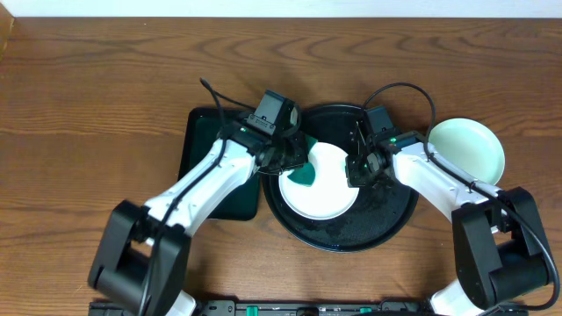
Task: Clean dirty plates on tray and stack at the side
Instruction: 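Scrub the white plate center again while right gripper holds the rim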
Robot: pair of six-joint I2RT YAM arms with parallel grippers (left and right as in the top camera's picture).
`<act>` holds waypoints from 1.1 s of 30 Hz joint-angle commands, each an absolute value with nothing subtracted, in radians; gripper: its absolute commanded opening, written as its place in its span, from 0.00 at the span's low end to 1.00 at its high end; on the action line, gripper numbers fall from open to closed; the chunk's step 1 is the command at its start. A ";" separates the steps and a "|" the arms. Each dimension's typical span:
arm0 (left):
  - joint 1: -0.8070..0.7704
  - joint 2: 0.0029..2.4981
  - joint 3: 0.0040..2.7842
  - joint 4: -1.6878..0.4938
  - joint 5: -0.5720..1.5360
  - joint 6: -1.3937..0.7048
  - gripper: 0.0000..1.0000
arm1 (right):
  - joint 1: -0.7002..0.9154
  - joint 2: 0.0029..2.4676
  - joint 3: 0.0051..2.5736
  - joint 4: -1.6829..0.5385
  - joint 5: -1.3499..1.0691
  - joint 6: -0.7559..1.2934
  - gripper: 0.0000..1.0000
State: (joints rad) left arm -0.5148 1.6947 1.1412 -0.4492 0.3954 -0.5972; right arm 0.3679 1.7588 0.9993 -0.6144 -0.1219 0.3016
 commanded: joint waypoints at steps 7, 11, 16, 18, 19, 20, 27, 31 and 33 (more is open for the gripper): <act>-0.574 1.732 1.142 -0.459 0.229 -0.544 0.08 | 0.381 1.752 1.011 -0.613 -0.166 0.290 0.01; -0.601 1.745 1.130 -0.460 0.140 -0.543 0.08 | 0.381 1.752 1.011 -0.612 -0.165 0.290 0.01; -0.631 1.774 1.116 -0.459 0.007 -0.543 0.08 | 0.381 1.752 1.011 -0.610 -0.166 0.290 0.01; -0.633 1.794 1.116 -0.455 0.007 -0.544 0.08 | 0.381 1.752 1.011 -0.611 -0.165 0.290 0.01; -0.635 1.807 1.116 -0.454 0.007 -0.544 0.08 | 0.381 1.752 1.011 -0.612 -0.165 0.290 0.01; -0.635 1.816 1.116 -0.451 0.008 -0.545 0.08 | 0.381 1.752 1.011 -0.612 -0.165 0.290 0.01; -0.635 1.905 1.116 -0.440 0.071 -0.585 0.08 | 0.381 1.752 1.011 -0.611 -0.166 0.291 0.01; -0.641 1.917 1.116 -0.436 0.176 -0.585 0.08 | 0.381 1.752 1.011 -0.613 -0.166 0.290 0.01; -0.651 1.917 1.116 -0.421 0.232 -0.586 0.08 | 0.381 1.752 1.011 -0.613 -0.166 0.291 0.01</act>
